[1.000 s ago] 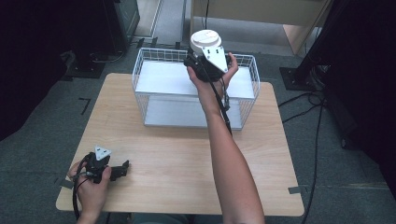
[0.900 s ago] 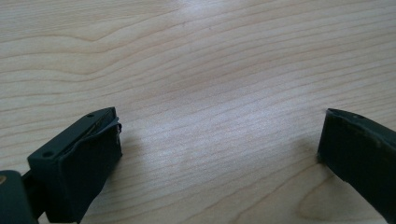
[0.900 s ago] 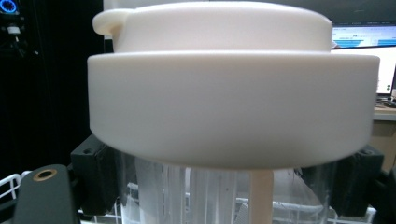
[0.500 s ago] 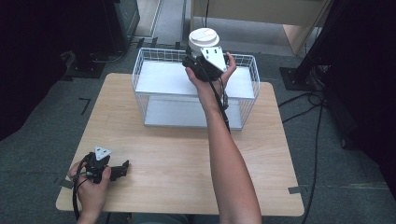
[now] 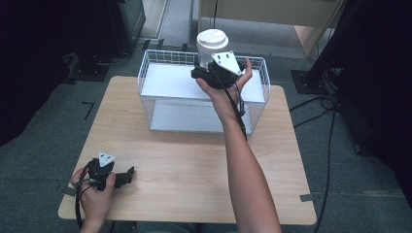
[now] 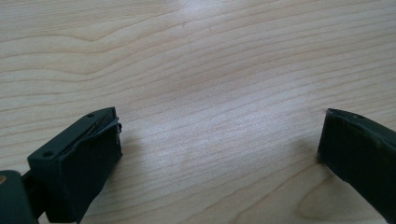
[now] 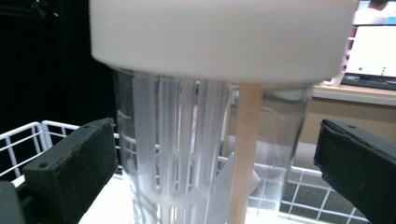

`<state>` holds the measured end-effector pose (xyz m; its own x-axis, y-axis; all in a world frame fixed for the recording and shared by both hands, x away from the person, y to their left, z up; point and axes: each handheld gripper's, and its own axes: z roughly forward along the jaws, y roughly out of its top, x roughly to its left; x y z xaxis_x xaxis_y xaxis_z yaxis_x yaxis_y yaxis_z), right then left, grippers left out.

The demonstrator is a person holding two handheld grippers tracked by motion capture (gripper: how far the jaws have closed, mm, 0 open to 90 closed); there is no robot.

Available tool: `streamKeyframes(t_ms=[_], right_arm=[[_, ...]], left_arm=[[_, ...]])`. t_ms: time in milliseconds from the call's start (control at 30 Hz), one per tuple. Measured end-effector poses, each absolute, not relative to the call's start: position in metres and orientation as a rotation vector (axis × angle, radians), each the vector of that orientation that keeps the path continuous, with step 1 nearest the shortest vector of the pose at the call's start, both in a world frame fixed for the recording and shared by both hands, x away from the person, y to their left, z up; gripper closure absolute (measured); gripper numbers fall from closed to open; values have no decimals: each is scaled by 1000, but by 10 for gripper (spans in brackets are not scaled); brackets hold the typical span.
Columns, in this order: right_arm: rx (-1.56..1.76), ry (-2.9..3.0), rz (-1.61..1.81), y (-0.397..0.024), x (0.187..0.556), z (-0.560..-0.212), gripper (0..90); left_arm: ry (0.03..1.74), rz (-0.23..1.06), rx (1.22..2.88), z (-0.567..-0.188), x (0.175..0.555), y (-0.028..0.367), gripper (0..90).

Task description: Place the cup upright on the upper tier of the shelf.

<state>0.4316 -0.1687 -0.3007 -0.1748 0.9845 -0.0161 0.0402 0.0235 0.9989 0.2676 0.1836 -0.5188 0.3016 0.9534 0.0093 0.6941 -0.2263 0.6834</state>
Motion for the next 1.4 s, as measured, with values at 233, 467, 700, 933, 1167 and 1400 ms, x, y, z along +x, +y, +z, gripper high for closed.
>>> streamKeyframes(t_ms=[233, 467, 700, 933, 1167, 1400], right_arm=[[1149, 1386, 1328, -179, 415, -313, 0], [1133, 1376, 1338, -189, 398, -331, 0], [1131, 1351, 1347, -197, 381, -342, 0], [1081, 1390, 1365, -199, 362, -355, 0], [1037, 1440, 1386, -198, 342, -361, 0], [1017, 1476, 1393, -208, 319, -373, 0]], left_arm=[[1460, 588, 2002, -519, 268, 184, 0], [1459, 589, 2005, -519, 268, 183, 0], [1460, 588, 2003, -519, 268, 183, 0], [1458, 589, 2007, -519, 268, 183, 0], [1459, 590, 2005, -519, 268, 183, 0], [1459, 590, 2005, -519, 268, 183, 0]])
